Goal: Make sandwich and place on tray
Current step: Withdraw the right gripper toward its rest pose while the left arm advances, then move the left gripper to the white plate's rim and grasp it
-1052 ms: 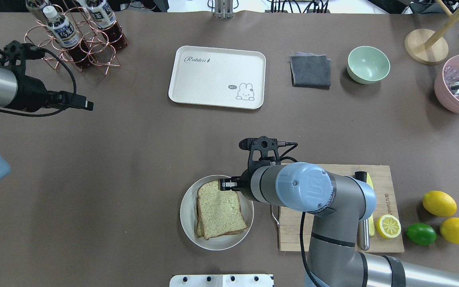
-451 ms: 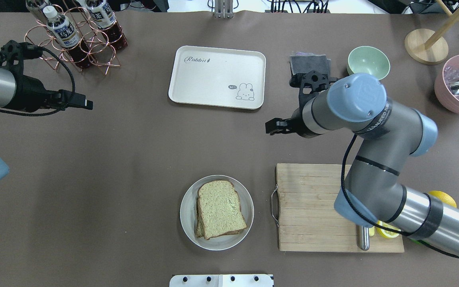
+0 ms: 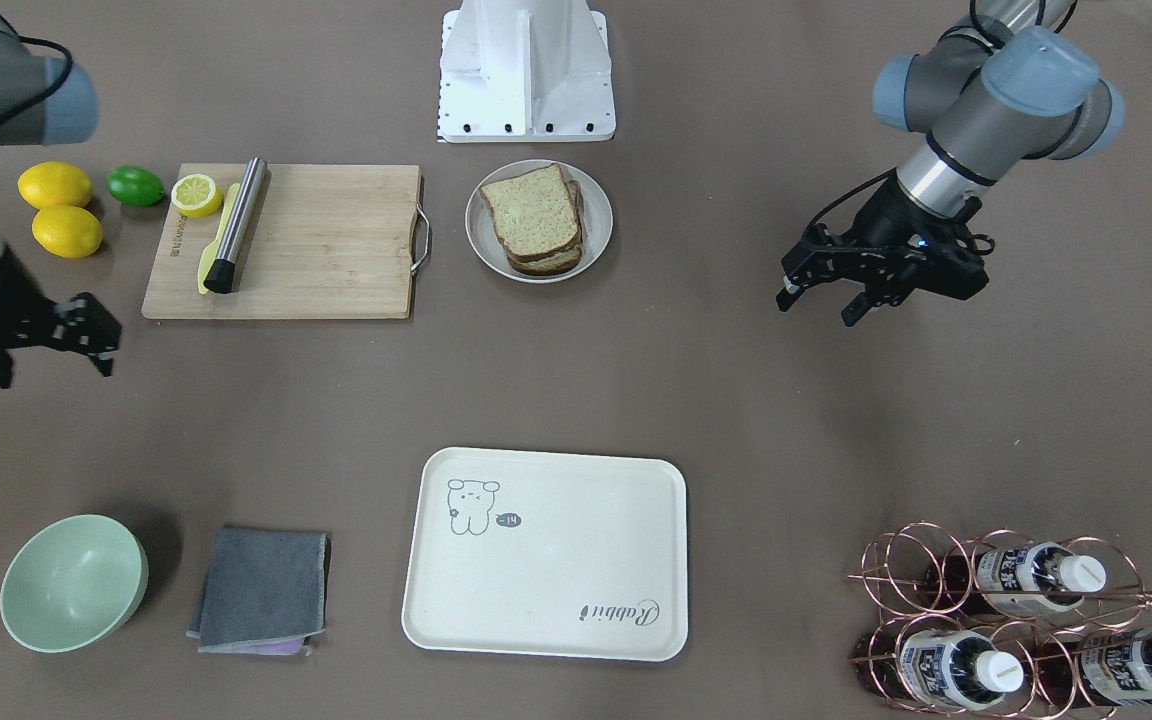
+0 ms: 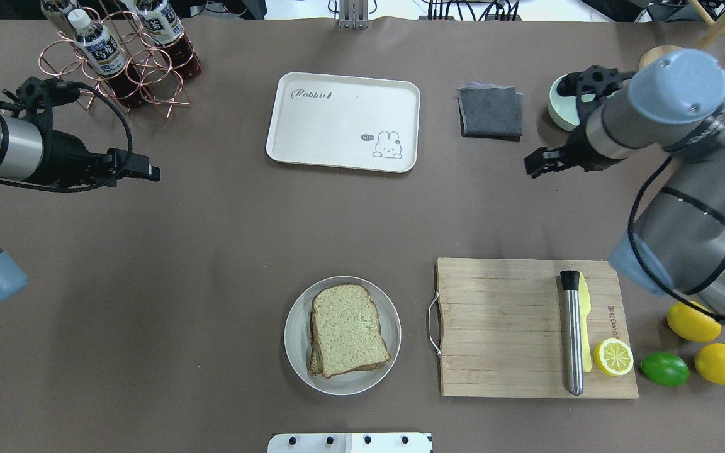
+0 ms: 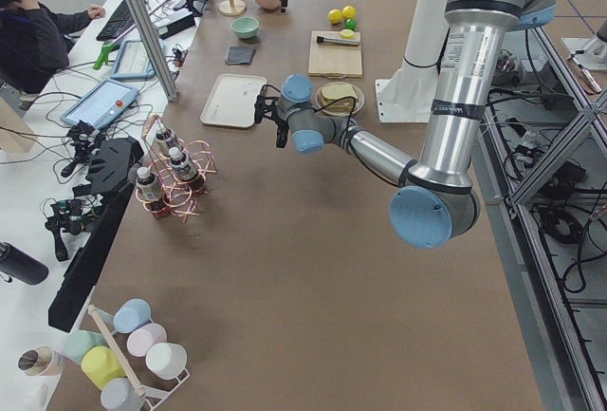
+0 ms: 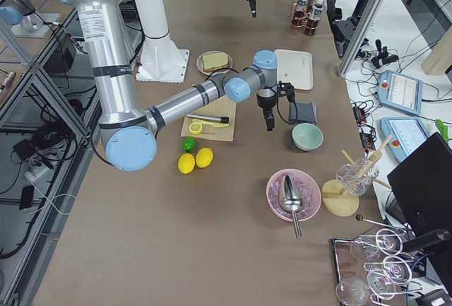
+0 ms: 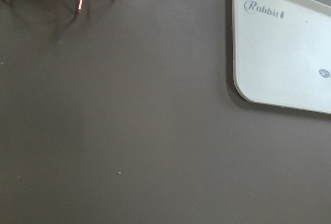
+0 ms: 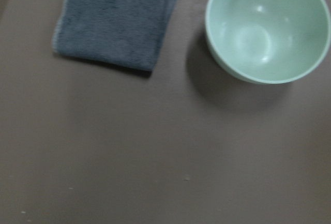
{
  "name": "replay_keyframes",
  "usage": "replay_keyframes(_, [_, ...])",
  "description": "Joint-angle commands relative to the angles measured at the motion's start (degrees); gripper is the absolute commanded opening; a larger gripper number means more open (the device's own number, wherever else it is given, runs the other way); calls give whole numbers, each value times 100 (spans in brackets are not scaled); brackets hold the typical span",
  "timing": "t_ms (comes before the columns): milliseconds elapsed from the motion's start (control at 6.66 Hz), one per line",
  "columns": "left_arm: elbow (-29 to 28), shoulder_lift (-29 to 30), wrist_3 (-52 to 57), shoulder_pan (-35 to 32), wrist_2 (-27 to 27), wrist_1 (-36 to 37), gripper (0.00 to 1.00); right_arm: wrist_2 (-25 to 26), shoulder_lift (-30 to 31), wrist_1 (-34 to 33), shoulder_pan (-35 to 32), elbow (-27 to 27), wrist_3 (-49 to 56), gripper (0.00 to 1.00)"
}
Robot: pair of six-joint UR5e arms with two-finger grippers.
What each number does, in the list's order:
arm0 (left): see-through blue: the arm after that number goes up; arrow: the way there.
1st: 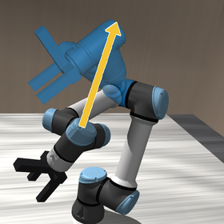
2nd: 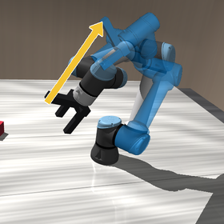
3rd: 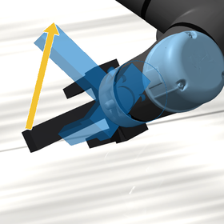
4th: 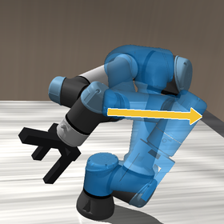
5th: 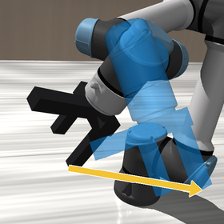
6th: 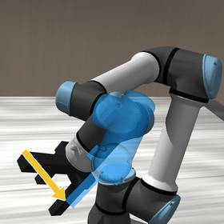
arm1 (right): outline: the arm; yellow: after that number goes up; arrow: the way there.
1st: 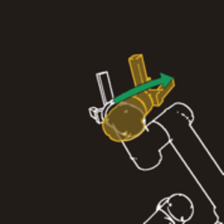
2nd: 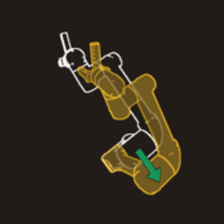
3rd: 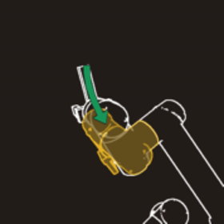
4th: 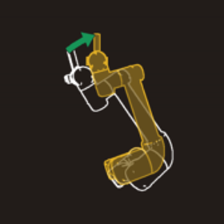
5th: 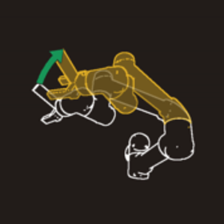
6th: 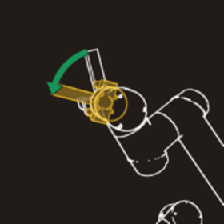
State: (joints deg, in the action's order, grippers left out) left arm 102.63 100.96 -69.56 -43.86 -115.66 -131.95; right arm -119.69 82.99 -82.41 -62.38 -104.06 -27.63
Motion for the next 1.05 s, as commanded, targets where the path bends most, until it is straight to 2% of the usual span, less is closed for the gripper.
replay_keyframes(0, [11, 194, -433, 726, 646, 3, 98, -641, 1066, -21, -1385, 235, 2305, 100])
replay_keyframes(150, [55, 230, -627, 1226, 1120, 3, 98, -713, 1358, -30, -1861, 498, 3133, 100])
replay_keyframes(301, [203, 300, -724, 1518, 1333, 20, 98, -783, 1578, -30, -2240, 649, 3524, 100])
replay_keyframes(451, [596, 257, -751, 1521, 1309, 464, 98, -1132, 1598, -239, -2601, 641, 3536, 100])
replay_keyframes(601, [992, 257, -725, 1521, 1300, 1095, 98, -1222, 1528, -598, -2674, 580, 3537, 100])
replay_keyframes(751, [987, 187, -708, 1538, 1309, 1197, 98, -1188, 1536, -619, -2683, 571, 3528, 100])
replay_keyframes(902, [830, 108, -742, 1826, 1457, 1146, 98, -1197, 1554, -610, -2683, 571, 3536, 100])
